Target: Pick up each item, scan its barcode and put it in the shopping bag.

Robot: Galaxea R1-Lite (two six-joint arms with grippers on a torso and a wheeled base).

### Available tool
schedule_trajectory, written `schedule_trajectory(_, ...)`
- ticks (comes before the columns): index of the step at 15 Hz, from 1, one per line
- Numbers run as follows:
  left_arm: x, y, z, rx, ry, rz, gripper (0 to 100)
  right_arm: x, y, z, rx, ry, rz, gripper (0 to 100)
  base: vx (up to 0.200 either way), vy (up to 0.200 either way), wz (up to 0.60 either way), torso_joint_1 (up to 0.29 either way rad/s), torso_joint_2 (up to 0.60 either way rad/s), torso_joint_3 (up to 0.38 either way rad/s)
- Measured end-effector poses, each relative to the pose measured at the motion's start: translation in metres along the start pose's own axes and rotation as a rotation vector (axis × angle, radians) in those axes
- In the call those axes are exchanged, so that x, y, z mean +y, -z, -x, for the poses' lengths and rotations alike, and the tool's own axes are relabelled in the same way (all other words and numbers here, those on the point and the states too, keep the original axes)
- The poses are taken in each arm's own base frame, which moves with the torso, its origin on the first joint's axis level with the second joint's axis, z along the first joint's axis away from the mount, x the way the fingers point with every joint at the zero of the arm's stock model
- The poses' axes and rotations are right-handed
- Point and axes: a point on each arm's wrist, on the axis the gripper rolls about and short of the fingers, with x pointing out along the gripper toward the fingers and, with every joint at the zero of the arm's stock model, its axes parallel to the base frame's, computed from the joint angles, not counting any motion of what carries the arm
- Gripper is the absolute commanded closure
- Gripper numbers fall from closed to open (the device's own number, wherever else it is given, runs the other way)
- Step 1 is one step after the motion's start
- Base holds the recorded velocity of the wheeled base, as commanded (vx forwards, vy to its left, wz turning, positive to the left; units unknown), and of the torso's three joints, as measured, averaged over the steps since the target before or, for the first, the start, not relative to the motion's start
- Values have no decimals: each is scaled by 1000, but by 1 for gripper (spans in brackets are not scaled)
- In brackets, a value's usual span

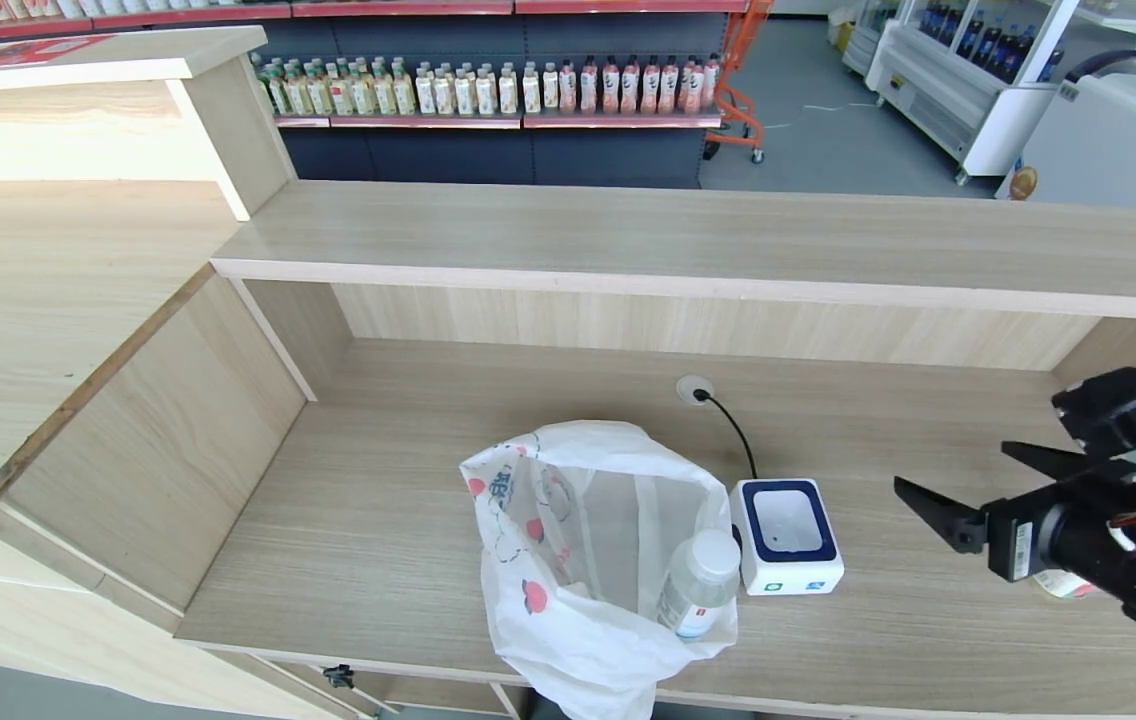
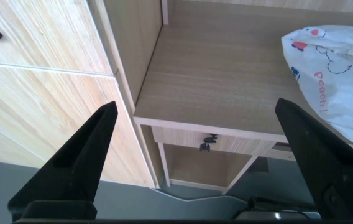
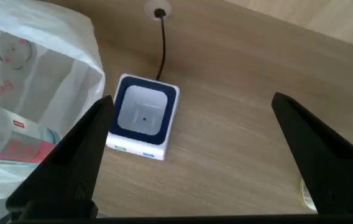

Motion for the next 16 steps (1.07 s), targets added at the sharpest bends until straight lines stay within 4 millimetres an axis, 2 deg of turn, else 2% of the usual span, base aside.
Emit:
schedule_trajectory(2,0,0,0,0,0,0,0,-17,12,32,90,71,-67,0,0,0,0,0,0,0)
schedule_trajectory(4,0,0,0,0,0,0,0,-20,19,56,118,98,-105,0,0,0,0,0,0,0)
schedule_trajectory(6,0,0,0,0,0,3,0,-20,21,70,92,129,-111,0,0,0,0,0,0,0)
schedule_trajectory(9,0,0,0,0,0,4,0,-22,27,78,96,203,-111,0,0,-200,0,1,5,4)
schedule_trajectory(16,0,0,0,0,-1,-3,0,-28,25,77,101,246,-122,0,0,-200,0,3,0,2)
